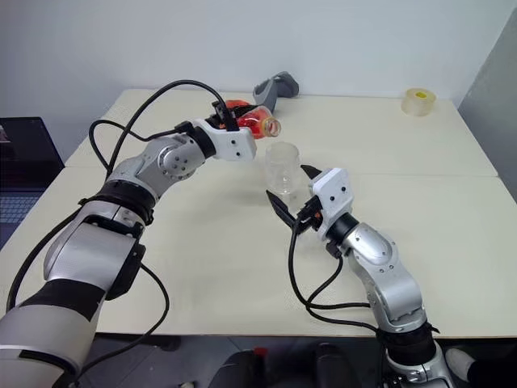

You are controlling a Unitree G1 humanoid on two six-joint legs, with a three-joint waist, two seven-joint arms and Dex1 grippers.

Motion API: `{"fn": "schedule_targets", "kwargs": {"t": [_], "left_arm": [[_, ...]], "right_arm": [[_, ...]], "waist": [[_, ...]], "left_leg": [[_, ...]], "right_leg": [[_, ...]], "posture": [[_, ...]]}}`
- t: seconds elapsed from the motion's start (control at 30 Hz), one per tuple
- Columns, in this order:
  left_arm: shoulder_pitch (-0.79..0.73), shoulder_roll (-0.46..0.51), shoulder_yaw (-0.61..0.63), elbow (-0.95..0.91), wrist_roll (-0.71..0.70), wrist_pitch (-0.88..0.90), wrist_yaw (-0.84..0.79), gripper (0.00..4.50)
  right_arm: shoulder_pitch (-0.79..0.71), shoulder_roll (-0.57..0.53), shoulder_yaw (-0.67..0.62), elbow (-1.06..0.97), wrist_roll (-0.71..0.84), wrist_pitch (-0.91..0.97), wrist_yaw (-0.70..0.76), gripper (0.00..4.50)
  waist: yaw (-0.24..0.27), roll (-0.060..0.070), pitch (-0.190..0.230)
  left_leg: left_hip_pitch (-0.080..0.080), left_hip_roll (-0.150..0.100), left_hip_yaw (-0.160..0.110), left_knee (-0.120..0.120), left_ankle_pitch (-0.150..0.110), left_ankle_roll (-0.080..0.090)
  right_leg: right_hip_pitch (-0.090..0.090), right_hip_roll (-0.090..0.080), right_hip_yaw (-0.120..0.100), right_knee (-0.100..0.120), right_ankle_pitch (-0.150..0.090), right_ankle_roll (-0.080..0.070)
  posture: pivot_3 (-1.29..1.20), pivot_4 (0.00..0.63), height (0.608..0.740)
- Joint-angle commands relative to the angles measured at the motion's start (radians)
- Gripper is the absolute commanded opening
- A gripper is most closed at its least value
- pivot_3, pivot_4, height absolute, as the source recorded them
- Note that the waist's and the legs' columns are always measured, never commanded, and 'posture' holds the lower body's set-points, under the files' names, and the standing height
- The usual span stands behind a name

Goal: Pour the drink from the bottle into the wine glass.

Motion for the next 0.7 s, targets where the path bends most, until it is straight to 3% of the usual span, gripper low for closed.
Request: {"fn": "schedule_targets", "kwargs": {"t": [0.03,0.7], "left_arm": [[-0.047,0.022,-0.010,-0.014,0.017,-0.025,0.045,1.03],[-0.094,0.068,-0.112,0.006,0.162,-0.036,0.245,1.03]], "right_arm": [[-0.008,-0.003,-0.011,-0.026,-0.009,-0.037,0.001,4.50],[-0.033,0.010,-0.054,-0.006,-0.003,-0.030,-0.027,4.50]], "waist": [[0.000,0.000,0.000],[0.000,0.000,0.000]], "left_leg": [[0.000,0.000,0.000,0.000,0.000,0.000],[0.000,0.000,0.001,0.000,0.000,0.000]], "right_leg": [[0.000,0.000,0.000,0.000,0.000,0.000],[0.000,0.000,0.000,0.001,0.000,0.000]], "posture": [[0.00,0.150,0.740],[0.00,0.150,0.740]]}}
